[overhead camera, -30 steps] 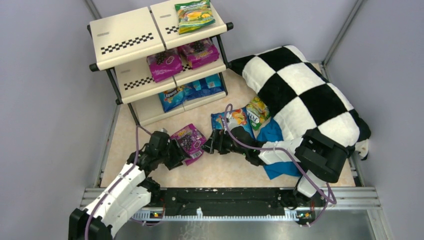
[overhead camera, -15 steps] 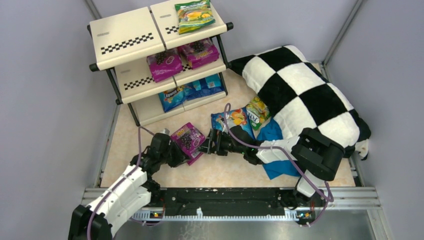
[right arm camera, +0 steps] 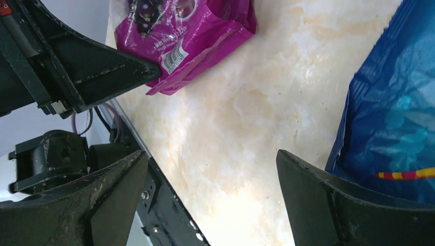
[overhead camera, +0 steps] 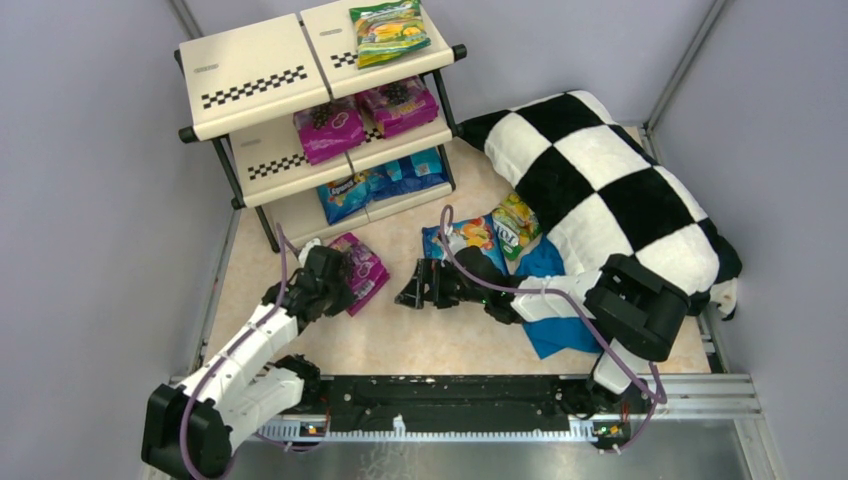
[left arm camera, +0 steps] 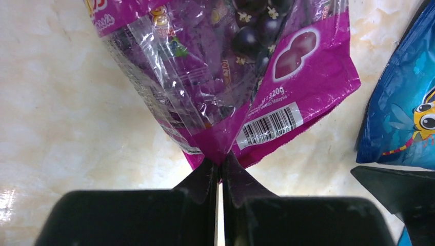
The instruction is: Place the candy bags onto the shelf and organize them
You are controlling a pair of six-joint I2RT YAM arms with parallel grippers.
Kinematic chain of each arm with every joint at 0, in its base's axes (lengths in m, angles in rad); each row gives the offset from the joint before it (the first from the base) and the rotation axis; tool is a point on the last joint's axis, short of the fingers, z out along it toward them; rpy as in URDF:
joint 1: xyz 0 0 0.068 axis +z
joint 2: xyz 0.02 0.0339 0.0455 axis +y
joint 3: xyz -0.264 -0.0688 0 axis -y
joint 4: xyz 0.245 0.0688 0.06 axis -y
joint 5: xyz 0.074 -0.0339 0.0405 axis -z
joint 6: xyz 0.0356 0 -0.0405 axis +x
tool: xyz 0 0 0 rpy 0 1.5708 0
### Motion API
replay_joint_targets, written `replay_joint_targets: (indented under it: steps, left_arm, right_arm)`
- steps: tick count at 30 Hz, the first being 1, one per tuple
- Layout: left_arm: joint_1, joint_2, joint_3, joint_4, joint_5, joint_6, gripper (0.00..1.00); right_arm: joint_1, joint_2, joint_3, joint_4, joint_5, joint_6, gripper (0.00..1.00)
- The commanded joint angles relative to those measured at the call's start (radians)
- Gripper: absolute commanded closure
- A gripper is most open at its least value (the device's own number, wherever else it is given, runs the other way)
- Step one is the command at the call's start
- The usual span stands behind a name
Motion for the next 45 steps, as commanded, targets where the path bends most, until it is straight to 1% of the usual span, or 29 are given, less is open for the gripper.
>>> replay_joint_targets:
  steps: [1,3,6,8,9,11,14,16,17,18,19,20,21,22,23,24,26,27,28,29,31,33,35,36,37,39,41,43,45]
  left_arm:
    - [0.005,-0.035,0.031,0.019,-0.043,0.059,1.00]
    - [0.006,-0.075,0.006,0.079,0.059,0.110,1.00]
    - [0.004,-0.097,-0.040,0.231,0.339,0.207,1.00]
    - [-0.004,-0.055,-0.038,0.283,0.504,0.245,1.00]
    - [-0.019,-0.023,-0.017,0.272,0.544,0.267,1.00]
    - [-0.072,0.046,0.029,0.235,0.558,0.306,1.00]
    - [-0.141,0.112,0.060,0.260,0.612,0.344,1.00]
    - [-0.155,0.140,0.094,0.230,0.595,0.380,1.00]
    - [-0.154,0.149,0.116,0.195,0.551,0.388,1.00]
    - [-0.153,0.159,0.136,0.152,0.457,0.367,1.00]
    - [-0.149,0.166,0.152,0.116,0.333,0.336,1.00]
    - [-0.140,0.168,0.160,0.085,0.280,0.307,1.00]
    - [-0.124,0.164,0.156,0.068,0.184,0.278,1.00]
    - [-0.098,0.156,0.146,0.055,0.128,0.254,0.97]
    - [-0.068,0.145,0.138,0.043,0.087,0.230,0.92]
    - [-0.034,0.132,0.131,0.039,0.071,0.216,0.84]
    - [0.014,0.100,0.121,0.054,0.051,0.204,0.55]
    - [0.033,0.085,0.118,0.056,0.026,0.194,0.43]
    - [0.049,0.068,0.121,0.047,-0.006,0.176,0.33]
    - [0.067,0.051,0.131,0.021,-0.027,0.154,0.26]
    - [0.091,0.005,0.176,-0.077,0.003,0.096,0.22]
    - [0.089,-0.079,0.181,-0.149,0.134,-0.005,0.15]
    - [0.085,-0.192,0.072,-0.103,0.332,-0.131,0.12]
    - [0.076,-0.246,0.011,-0.072,0.403,-0.204,0.10]
    - [0.063,-0.300,-0.038,-0.063,0.432,-0.267,0.08]
    - [0.037,-0.344,-0.073,-0.071,0.396,-0.337,0.06]
    - [0.011,-0.352,-0.076,-0.089,0.342,-0.402,0.03]
    - [-0.024,-0.328,-0.088,-0.068,0.320,-0.472,0.02]
    - [-0.096,-0.279,-0.109,-0.016,0.280,-0.566,0.02]
  right_arm:
    - [0.007,-0.017,0.104,-0.059,0.046,-0.128,0.05]
    - [0.006,-0.012,0.144,-0.110,0.064,-0.155,0.05]
    - [-0.006,-0.040,0.157,-0.134,0.066,-0.169,0.05]
    - [-0.019,-0.089,0.124,-0.123,0.066,-0.169,0.05]
    - [-0.027,-0.115,0.104,-0.120,0.066,-0.167,0.05]
    - [-0.047,-0.183,0.057,-0.119,0.082,-0.166,0.05]
    - [-0.074,-0.290,-0.035,-0.091,0.124,-0.160,0.04]
    - [-0.084,-0.357,-0.087,-0.061,0.150,-0.171,0.04]
    - [-0.083,-0.382,-0.105,-0.054,0.161,-0.174,0.04]
    - [-0.083,-0.402,-0.119,-0.049,0.162,-0.175,0.04]
    - [-0.084,-0.417,-0.133,-0.043,0.182,-0.174,0.04]
    - [-0.083,-0.427,-0.150,-0.027,0.191,-0.170,0.04]
    - [-0.083,-0.431,-0.167,-0.004,0.191,-0.164,0.04]
    - [-0.083,-0.432,-0.185,0.022,0.189,-0.158,0.04]
    - [-0.083,-0.429,-0.199,0.043,0.185,-0.152,0.04]
    - [-0.084,-0.424,-0.210,0.066,0.177,-0.148,0.04]
    - [-0.083,-0.409,-0.226,0.107,0.170,-0.145,0.04]
    - [-0.083,-0.403,-0.229,0.121,0.169,-0.146,0.04]
    - [-0.083,-0.396,-0.232,0.127,0.169,-0.149,0.04]
    - [-0.083,-0.391,-0.235,0.133,0.170,-0.153,0.05]
    - [-0.083,-0.395,-0.248,0.136,0.169,-0.164,0.05]
    - [-0.081,-0.415,-0.268,0.132,0.179,-0.179,0.05]
    - [-0.082,-0.443,-0.302,0.152,0.206,-0.194,0.05]
    - [-0.082,-0.453,-0.320,0.174,0.219,-0.203,0.05]
    - [-0.082,-0.459,-0.332,0.207,0.229,-0.211,0.05]
    - [-0.082,-0.457,-0.341,0.234,0.231,-0.217,0.05]
    - [-0.081,-0.446,-0.350,0.264,0.217,-0.215,0.05]
    - [-0.081,-0.436,-0.362,0.288,0.217,-0.212,0.05]
    - [-0.080,-0.437,-0.369,0.293,0.223,-0.213,0.05]
